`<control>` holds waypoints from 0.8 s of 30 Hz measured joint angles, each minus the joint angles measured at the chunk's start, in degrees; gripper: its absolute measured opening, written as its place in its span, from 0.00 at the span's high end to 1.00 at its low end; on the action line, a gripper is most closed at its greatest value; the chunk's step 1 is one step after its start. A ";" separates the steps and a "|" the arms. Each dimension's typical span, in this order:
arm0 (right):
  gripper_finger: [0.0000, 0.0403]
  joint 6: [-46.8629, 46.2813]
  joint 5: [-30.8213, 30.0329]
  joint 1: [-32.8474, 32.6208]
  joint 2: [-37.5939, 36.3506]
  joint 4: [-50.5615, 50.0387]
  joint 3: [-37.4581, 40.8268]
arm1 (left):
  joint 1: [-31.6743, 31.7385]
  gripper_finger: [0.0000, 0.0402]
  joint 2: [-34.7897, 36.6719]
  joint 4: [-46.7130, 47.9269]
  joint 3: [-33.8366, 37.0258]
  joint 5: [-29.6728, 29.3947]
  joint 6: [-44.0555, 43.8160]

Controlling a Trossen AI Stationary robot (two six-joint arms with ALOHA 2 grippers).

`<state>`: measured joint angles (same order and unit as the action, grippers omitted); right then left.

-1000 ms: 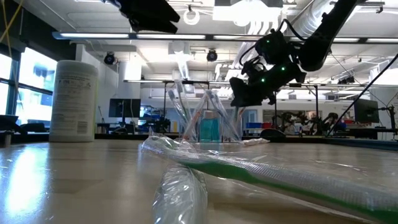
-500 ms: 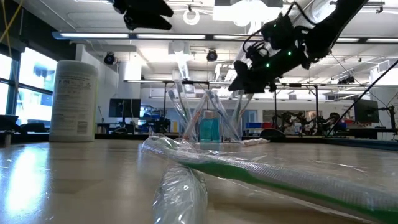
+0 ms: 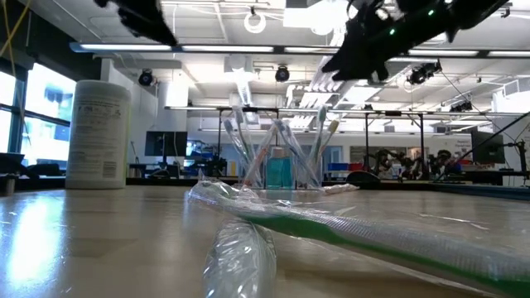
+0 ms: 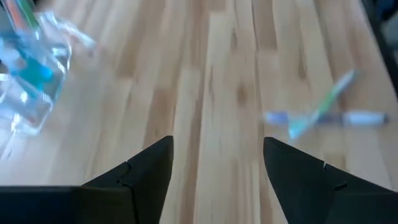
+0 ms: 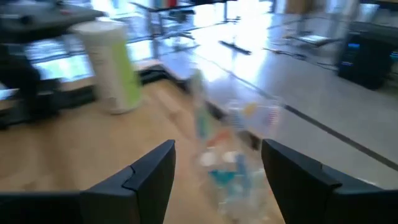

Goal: Pick & Place toothbrushing station
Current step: Put the mouthwash into the transparent organizer

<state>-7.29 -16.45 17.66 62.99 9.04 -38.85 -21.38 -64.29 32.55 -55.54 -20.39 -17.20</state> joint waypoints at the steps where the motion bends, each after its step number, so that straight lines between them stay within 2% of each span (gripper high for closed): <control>1: 0.43 0.00 1.05 -1.07 -1.16 -0.80 0.00 | -1.36 0.41 -0.80 2.83 -1.34 -0.66 -1.02; 5: 0.43 0.02 4.98 -5.04 -3.72 -2.20 0.00 | -6.95 0.47 -4.79 9.86 -5.96 -2.47 -1.15; 8: 0.43 0.11 5.32 -7.81 -3.85 -2.35 0.00 | -10.82 0.51 -8.17 14.87 -9.78 -1.81 -3.10; 15: 0.43 1.55 5.34 -11.70 -2.60 -2.70 0.00 | -15.47 0.54 -15.62 22.60 -17.17 3.12 -22.76; 20: 0.43 2.29 5.32 -12.97 -2.56 -2.48 0.00 | -15.23 0.54 -18.25 29.41 -19.15 5.21 -37.21; 24: 0.43 3.04 5.35 -13.32 -2.56 0.43 0.00 | -12.77 0.54 -18.37 31.38 -18.75 8.16 -53.01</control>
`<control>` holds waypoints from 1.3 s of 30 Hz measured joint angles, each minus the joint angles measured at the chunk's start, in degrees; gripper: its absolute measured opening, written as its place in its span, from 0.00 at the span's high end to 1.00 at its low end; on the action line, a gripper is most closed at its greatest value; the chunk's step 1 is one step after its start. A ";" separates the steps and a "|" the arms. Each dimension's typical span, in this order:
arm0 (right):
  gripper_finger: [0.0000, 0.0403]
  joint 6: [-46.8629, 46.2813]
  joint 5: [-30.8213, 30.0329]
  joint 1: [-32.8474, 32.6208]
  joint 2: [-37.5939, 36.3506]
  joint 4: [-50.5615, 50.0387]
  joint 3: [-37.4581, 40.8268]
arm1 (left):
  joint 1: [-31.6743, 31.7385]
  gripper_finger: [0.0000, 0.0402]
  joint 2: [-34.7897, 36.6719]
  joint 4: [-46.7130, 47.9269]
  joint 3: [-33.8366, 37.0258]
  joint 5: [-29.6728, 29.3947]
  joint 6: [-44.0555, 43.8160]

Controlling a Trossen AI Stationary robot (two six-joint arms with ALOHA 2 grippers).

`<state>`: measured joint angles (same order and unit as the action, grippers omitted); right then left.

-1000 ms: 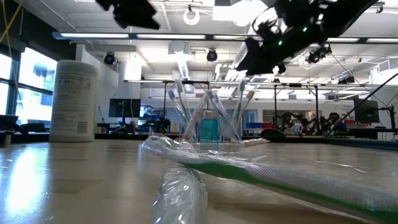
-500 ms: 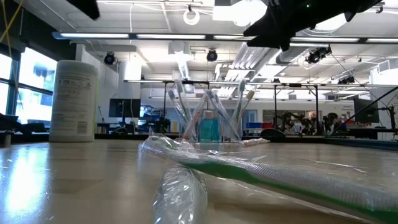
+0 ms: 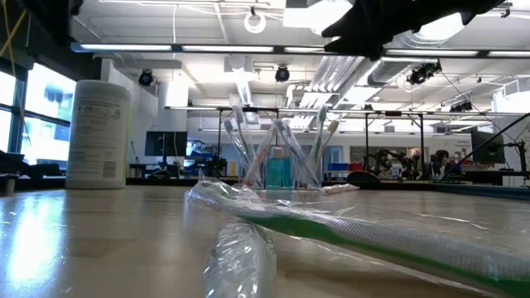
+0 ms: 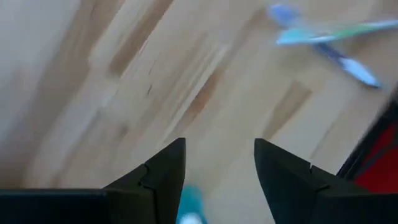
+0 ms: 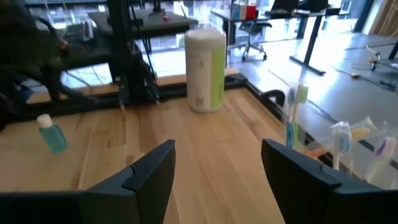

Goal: Pick & Place toothbrushing station
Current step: Put the mouthwash into the transparent organizer

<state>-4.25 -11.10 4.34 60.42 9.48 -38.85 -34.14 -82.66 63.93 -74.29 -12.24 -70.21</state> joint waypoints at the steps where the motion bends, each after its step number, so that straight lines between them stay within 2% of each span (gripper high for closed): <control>1: 0.43 0.00 -0.01 0.01 0.00 0.62 0.00 | 0.24 0.54 -0.01 1.46 0.16 1.70 -3.62; 5: 0.43 0.51 0.78 0.04 0.00 0.98 0.00 | -0.10 0.54 -0.01 3.98 0.23 7.34 -15.46; 13: 0.43 2.48 1.08 0.04 0.88 1.07 0.00 | -0.41 0.54 -0.01 3.81 0.23 9.36 -32.45; 19: 0.43 3.15 1.08 0.04 3.02 0.98 -0.03 | -0.40 0.54 -0.33 7.23 0.23 8.88 -40.87; 26: 0.43 4.02 1.06 0.04 6.41 1.30 0.02 | -1.52 0.54 -1.36 7.79 0.23 9.36 -45.26; 31: 0.43 3.95 1.09 0.04 7.28 1.41 0.02 | -4.41 0.54 -1.20 7.21 0.23 10.11 -50.43; 39: 0.43 2.83 3.92 -0.24 7.28 1.48 0.01 | -10.49 0.54 -2.37 5.66 0.23 10.62 -64.83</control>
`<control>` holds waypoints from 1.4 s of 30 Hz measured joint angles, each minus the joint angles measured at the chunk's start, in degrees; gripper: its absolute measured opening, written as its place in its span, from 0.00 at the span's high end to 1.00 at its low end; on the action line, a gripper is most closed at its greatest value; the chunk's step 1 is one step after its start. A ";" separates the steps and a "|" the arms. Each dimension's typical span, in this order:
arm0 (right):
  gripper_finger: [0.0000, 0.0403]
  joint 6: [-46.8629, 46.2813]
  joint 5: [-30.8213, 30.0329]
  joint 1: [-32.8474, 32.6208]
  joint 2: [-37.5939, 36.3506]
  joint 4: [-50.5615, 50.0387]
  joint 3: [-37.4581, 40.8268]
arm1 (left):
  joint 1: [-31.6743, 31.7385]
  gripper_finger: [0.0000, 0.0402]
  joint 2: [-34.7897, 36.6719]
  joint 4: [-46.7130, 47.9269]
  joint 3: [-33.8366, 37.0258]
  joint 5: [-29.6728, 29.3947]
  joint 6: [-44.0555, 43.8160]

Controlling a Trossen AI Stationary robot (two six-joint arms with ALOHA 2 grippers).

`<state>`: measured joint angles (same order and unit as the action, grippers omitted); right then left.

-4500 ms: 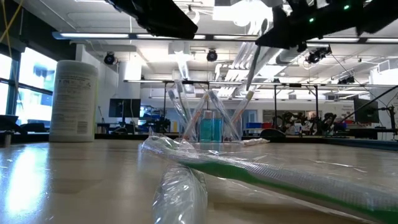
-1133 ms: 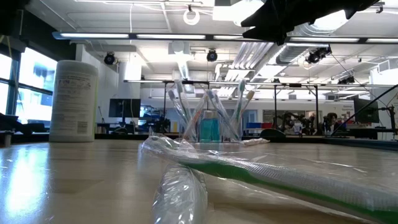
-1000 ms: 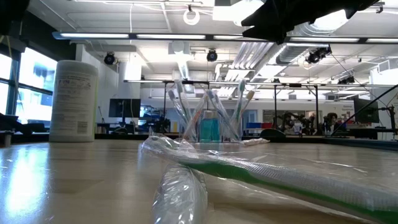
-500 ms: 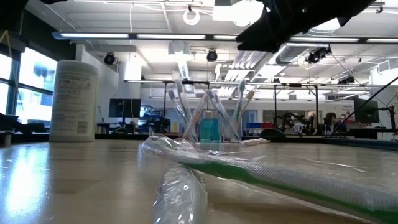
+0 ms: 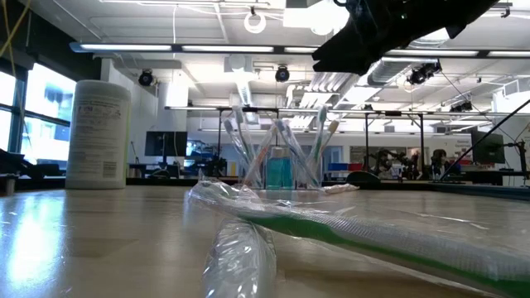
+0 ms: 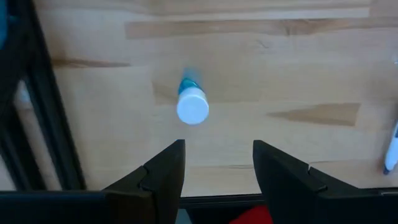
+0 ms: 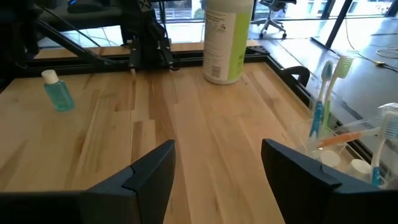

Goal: Pick & Place toothbrushing station
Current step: Put the mouthwash into the transparent organizer

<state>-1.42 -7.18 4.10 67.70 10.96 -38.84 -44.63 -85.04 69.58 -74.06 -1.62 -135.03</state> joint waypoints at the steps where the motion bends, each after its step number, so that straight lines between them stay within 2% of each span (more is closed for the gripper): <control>1: 0.43 0.06 0.04 -0.02 0.00 0.00 -0.01 | -0.60 0.54 -0.29 -0.57 0.00 -0.23 -0.45; 12: 0.43 1.52 2.44 0.00 0.00 0.00 -0.01 | -1.15 0.54 -4.81 -1.97 0.00 0.30 -2.58; 29: 0.43 3.01 3.30 -0.02 -0.02 1.68 0.01 | -1.08 0.54 -4.90 2.74 0.00 0.95 -3.38; 42: 0.43 2.67 3.29 -1.13 -0.02 1.31 0.00 | -1.12 0.54 -4.81 0.93 2.00 -0.17 -3.25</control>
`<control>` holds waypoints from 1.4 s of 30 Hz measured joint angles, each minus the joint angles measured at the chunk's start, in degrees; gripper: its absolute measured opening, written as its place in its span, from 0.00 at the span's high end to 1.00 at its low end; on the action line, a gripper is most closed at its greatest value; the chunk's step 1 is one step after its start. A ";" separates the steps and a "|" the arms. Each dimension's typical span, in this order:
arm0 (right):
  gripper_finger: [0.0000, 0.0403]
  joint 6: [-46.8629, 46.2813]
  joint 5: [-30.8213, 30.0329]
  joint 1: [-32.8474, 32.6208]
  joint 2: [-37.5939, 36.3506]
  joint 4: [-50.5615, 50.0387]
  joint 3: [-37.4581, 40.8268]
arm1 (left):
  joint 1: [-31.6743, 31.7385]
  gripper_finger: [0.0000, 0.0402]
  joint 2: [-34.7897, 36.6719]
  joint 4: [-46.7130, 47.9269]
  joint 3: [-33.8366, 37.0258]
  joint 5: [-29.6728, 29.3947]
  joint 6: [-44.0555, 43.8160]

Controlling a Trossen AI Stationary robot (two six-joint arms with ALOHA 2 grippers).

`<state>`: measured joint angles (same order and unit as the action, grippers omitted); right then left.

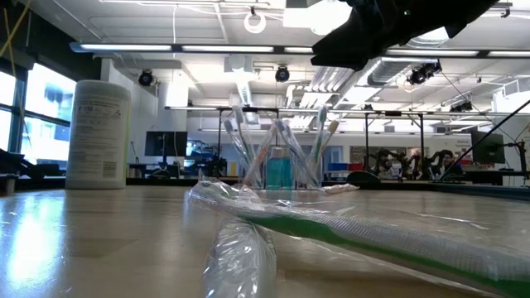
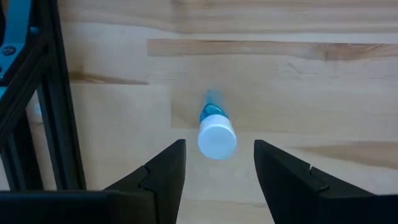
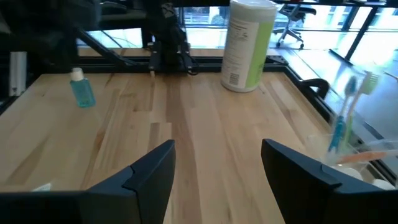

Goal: Pick & Place toothbrushing station
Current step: Put the mouthwash into the transparent organizer

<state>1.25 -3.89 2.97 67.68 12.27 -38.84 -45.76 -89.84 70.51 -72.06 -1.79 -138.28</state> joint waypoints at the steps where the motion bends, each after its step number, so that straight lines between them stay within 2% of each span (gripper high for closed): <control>1: 0.43 0.03 0.03 -0.34 0.00 0.00 0.02 | 0.00 0.54 0.00 -0.76 0.61 0.14 -0.02; 10: 0.43 0.29 -0.28 -1.49 0.00 0.07 0.02 | 0.00 0.54 0.00 -4.56 3.82 0.21 0.12; 21: 0.43 0.29 -0.44 -1.49 0.00 0.11 0.02 | 0.00 0.54 -0.02 -15.10 11.31 1.04 0.31; 32: 0.43 0.29 -0.44 -1.49 0.00 0.11 0.01 | 0.00 0.55 -0.02 -14.69 12.29 0.82 1.51; 36: 0.43 0.29 -0.42 -1.49 0.00 0.02 0.01 | 0.00 0.61 -0.02 -14.65 12.29 0.77 2.07; 42: 0.43 0.10 -0.42 -1.49 0.00 -0.01 0.00 | 0.00 0.76 -0.02 -14.67 12.29 -1.17 5.40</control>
<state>1.34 -4.32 1.48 67.68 12.26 -38.84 -45.76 -89.86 55.84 -59.77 -2.97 -132.88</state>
